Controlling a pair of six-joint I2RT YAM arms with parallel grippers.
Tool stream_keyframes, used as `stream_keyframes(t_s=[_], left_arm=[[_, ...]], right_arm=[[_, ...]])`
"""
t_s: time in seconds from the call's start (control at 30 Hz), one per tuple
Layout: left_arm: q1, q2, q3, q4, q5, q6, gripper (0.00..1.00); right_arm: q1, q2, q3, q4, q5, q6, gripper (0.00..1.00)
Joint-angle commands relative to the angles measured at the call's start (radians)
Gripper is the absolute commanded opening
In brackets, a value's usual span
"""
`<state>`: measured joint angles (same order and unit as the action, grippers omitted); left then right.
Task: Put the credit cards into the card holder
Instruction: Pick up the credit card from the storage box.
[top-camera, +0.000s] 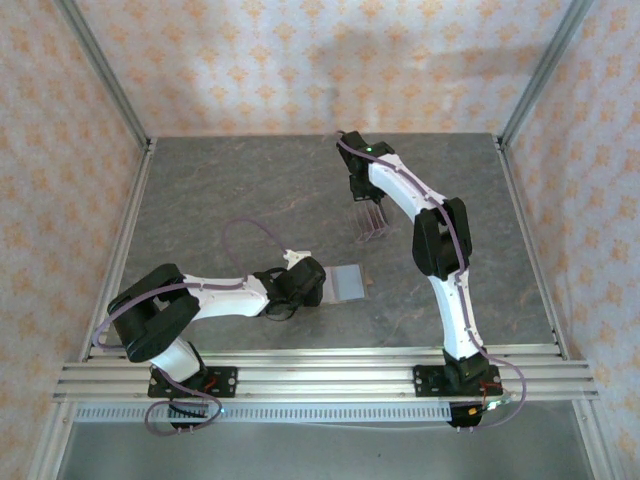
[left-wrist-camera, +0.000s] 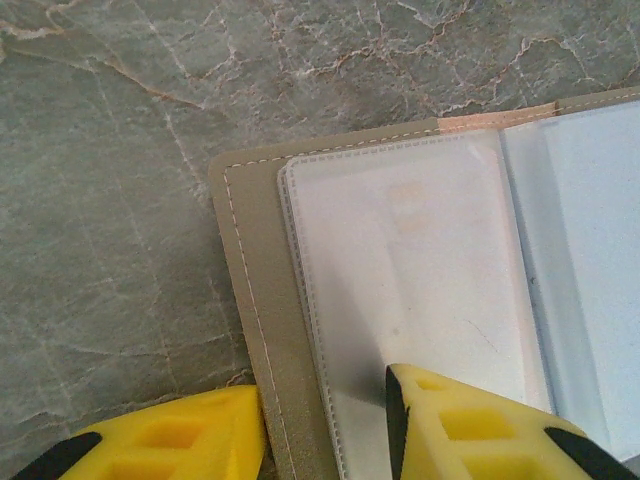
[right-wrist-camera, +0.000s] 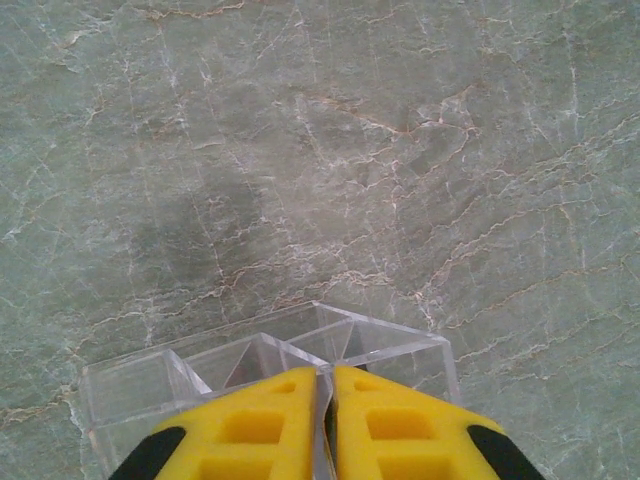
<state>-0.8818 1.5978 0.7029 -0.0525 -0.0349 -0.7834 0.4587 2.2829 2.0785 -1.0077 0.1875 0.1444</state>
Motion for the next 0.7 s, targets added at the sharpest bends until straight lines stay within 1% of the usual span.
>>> stream_keyframes(t_s=[0.0, 0.2, 0.67], left_arm=[[-0.001, 0.087, -0.034, 0.074, 0.05, 0.003, 0.38], [-0.002, 0.085, -0.036, 0.072, 0.05, 0.003, 0.37], [0.0, 0.085, -0.038, 0.074, 0.05, 0.001, 0.37]], right_arm=[[-0.008, 0.016, 0.043, -0.038, 0.027, -0.009, 0.12], [-0.009, 0.023, 0.051, -0.046, 0.024, -0.01, 0.1], [-0.014, 0.036, 0.06, -0.051, 0.016, -0.009, 0.11]])
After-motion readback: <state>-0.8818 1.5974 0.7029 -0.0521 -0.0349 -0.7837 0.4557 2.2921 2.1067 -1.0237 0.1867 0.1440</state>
